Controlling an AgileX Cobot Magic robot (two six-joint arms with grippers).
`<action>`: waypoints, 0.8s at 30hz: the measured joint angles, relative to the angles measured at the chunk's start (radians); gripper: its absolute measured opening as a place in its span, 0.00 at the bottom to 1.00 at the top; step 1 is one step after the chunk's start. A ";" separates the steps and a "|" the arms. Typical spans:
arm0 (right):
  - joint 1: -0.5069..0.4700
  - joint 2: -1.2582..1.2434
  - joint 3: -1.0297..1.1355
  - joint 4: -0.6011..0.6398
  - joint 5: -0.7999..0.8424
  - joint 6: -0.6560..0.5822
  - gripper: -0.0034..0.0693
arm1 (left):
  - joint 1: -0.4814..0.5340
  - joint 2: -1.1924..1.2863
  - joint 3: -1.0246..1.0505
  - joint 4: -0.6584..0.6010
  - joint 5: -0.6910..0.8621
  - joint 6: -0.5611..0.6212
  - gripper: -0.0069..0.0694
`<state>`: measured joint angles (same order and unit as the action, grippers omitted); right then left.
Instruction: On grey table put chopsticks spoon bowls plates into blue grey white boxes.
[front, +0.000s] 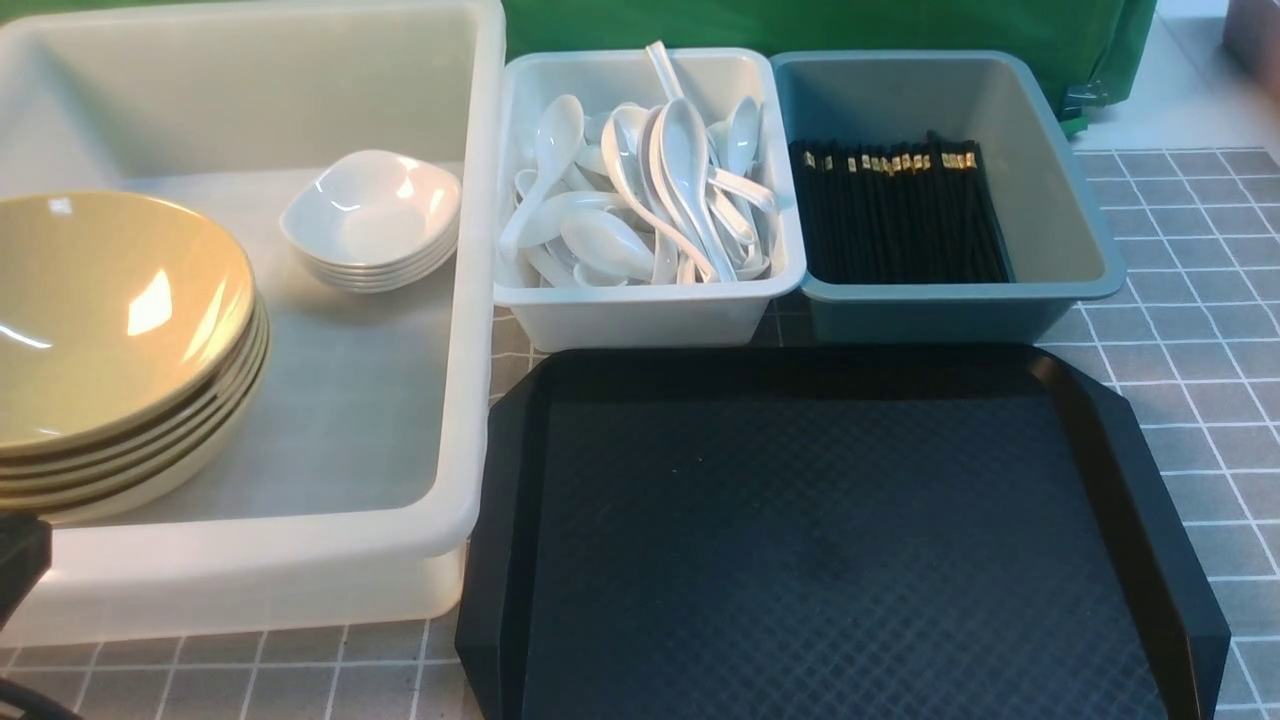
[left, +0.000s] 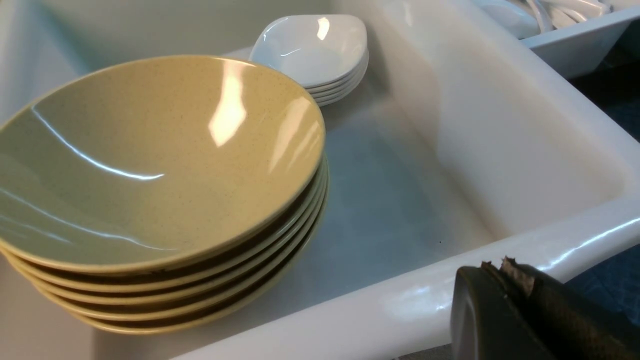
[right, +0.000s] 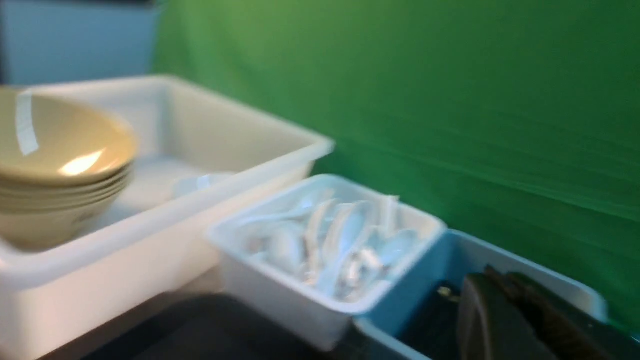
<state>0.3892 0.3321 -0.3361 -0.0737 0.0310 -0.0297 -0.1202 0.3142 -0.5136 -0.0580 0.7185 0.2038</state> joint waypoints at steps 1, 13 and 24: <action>-0.036 -0.044 0.045 0.000 -0.004 0.018 0.09 | 0.000 0.000 0.000 0.000 0.000 0.000 0.08; -0.386 -0.338 0.363 -0.017 0.102 0.224 0.09 | 0.000 0.000 0.000 0.000 0.000 0.000 0.08; -0.402 -0.343 0.364 -0.068 0.288 0.266 0.09 | 0.000 0.000 0.000 -0.001 0.000 0.000 0.08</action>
<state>-0.0128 -0.0113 0.0279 -0.1422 0.3191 0.2365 -0.1202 0.3142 -0.5136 -0.0589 0.7185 0.2038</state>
